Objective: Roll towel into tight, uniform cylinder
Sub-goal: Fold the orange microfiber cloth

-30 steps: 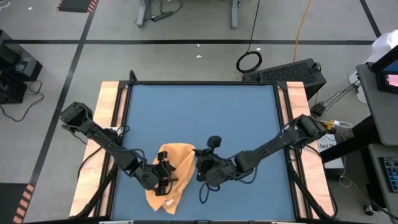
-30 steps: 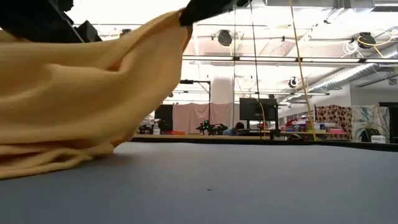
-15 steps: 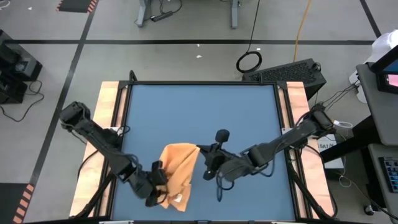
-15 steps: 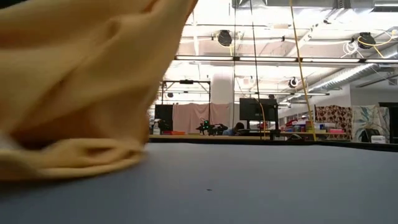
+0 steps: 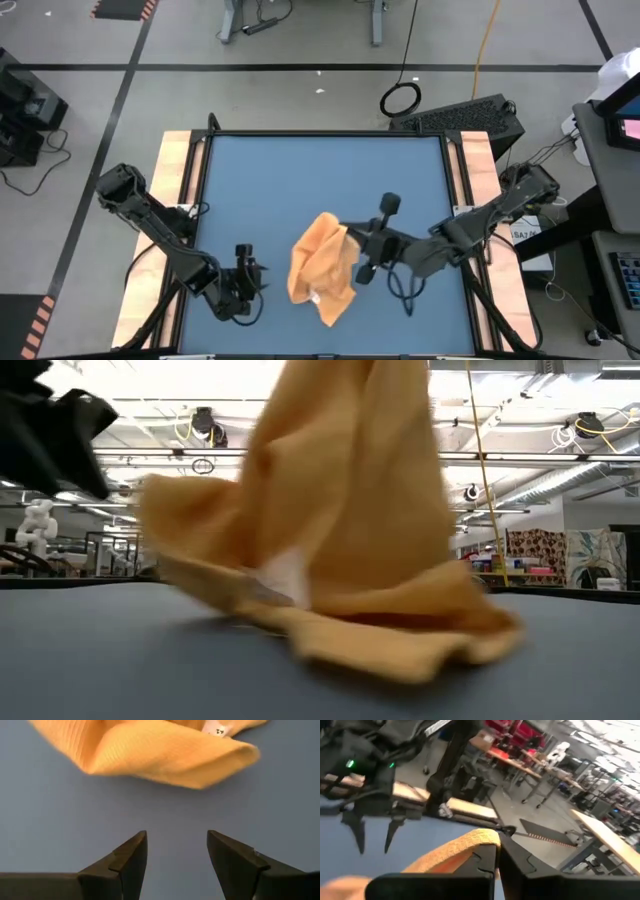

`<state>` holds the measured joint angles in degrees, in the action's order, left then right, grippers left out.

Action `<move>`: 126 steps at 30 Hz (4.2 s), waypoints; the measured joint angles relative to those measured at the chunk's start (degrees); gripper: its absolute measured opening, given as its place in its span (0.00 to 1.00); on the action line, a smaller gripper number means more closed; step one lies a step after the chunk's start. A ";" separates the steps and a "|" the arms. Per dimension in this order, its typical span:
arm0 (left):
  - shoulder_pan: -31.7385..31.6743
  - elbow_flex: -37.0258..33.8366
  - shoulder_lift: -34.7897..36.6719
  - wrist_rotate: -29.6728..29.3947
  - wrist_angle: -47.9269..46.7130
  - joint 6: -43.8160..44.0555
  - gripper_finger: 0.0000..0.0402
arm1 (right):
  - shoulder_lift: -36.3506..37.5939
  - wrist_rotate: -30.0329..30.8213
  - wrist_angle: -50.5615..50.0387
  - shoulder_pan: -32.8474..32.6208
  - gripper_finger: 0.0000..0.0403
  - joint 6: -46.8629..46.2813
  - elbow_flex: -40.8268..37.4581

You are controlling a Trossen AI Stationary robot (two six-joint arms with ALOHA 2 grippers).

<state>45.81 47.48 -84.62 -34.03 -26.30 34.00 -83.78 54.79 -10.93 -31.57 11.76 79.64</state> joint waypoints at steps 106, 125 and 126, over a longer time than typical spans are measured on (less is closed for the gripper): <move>-18.96 14.63 -37.66 -28.87 55.39 -61.76 0.06 | 1.37 2.07 15.93 4.98 0.02 -0.60 0.02; -6.00 14.58 -18.02 -54.13 48.97 -74.83 0.00 | -1.27 -3.08 -19.90 3.05 0.02 -28.66 0.02; -5.47 14.58 -16.82 -54.51 48.35 -74.59 0.00 | -1.29 -4.53 -22.07 2.71 0.02 -31.18 0.00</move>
<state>40.34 62.06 -101.44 -88.54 22.05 -40.59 -85.08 50.26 -33.00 -28.86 -19.42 79.64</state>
